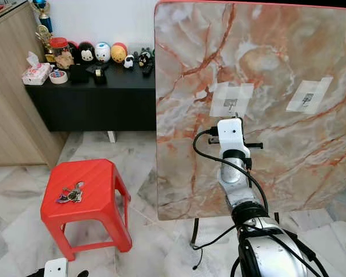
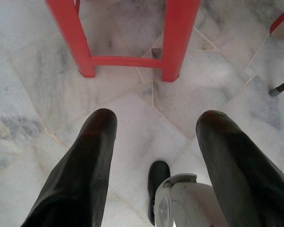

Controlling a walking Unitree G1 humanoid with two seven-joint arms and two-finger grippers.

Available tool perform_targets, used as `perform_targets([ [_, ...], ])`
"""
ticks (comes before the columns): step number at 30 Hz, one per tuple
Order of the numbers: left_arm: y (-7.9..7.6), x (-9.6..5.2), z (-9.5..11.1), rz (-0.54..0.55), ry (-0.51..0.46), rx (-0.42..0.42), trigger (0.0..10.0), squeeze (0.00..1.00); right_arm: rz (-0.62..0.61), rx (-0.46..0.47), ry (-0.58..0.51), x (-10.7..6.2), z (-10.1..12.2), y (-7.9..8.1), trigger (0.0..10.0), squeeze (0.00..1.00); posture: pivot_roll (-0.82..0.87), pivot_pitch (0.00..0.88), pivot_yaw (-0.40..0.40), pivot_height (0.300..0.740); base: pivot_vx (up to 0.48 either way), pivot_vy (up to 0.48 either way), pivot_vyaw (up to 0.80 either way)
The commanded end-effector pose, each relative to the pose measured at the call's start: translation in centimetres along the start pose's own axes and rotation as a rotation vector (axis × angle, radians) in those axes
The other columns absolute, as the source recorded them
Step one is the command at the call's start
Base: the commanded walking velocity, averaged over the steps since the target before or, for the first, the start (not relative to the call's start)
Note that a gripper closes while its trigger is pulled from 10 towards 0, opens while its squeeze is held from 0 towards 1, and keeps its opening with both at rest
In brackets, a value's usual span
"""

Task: Hang keys on a hook

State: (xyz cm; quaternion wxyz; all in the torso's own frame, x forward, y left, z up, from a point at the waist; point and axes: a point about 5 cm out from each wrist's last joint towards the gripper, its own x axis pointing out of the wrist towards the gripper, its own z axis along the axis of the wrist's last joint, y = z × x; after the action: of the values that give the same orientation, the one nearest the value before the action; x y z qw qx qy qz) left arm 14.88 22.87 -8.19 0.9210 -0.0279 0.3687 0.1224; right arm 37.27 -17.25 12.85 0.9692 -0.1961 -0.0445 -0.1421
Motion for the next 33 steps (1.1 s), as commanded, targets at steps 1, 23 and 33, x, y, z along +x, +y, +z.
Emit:
perform_targets([
  [1, -0.2, -0.1, -0.4, 0.004, 0.016, -0.01, 10.0, 0.0, -0.006, -0.018, -0.009, 0.5, 0.4, -0.4, 10.0, 0.0, 0.08, 0.034, -0.06, 0.74, 0.0, 0.0, 0.0],
  [23, -0.2, -0.1, -0.3, 0.005, 0.014, -0.014, 10.0, 0.0, -0.004, -0.05, -0.018, 1.1, 1.1, -0.6, 10.0, 0.0, 0.08, 0.037, -0.064, 0.74, 0.0, 0.0, 0.0],
  [33, -0.2, -0.1, -0.3, 0.004, 0.012, -0.012, 10.0, 0.0, 0.025, -0.042, -0.016, 1.4, 1.6, -0.4, 10.0, 0.0, 0.08, 0.037, -0.064, 0.74, 0.0, 0.0, 0.0],
])
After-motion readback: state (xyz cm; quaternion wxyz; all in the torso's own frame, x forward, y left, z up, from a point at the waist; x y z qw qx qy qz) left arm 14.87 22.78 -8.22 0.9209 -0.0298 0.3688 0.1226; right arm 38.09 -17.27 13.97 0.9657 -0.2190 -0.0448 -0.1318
